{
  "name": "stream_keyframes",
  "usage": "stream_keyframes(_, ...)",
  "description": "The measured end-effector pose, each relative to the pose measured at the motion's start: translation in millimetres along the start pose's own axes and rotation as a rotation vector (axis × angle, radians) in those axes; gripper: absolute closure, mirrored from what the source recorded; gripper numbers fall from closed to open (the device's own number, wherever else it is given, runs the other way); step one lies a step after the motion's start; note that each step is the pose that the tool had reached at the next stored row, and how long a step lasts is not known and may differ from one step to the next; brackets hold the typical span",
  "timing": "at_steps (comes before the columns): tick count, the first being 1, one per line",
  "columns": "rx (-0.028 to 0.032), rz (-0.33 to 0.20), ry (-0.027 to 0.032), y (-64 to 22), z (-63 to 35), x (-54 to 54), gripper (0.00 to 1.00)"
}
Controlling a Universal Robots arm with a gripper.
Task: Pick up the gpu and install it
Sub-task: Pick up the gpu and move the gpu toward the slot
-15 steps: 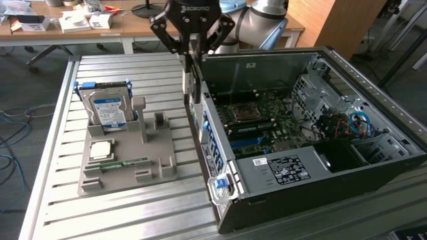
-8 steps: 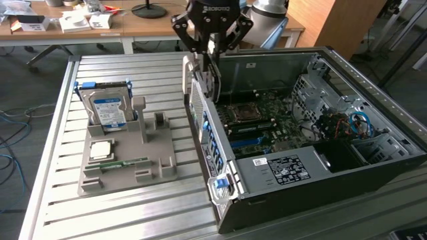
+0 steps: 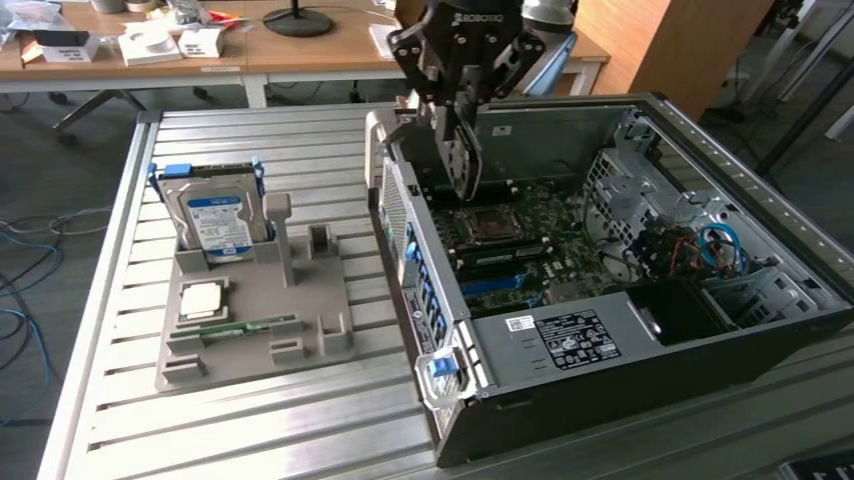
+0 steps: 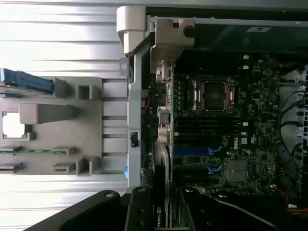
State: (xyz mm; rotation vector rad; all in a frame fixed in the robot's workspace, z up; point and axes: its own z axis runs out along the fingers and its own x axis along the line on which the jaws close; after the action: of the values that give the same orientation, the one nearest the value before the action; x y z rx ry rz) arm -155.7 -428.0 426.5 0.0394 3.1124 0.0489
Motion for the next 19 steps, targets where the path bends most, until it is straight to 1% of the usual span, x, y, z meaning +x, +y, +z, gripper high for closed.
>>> stream_keyframes(19, 0.0000, 0.000, 0.0000, 2.2, 2.5, -86.5, 0.74)
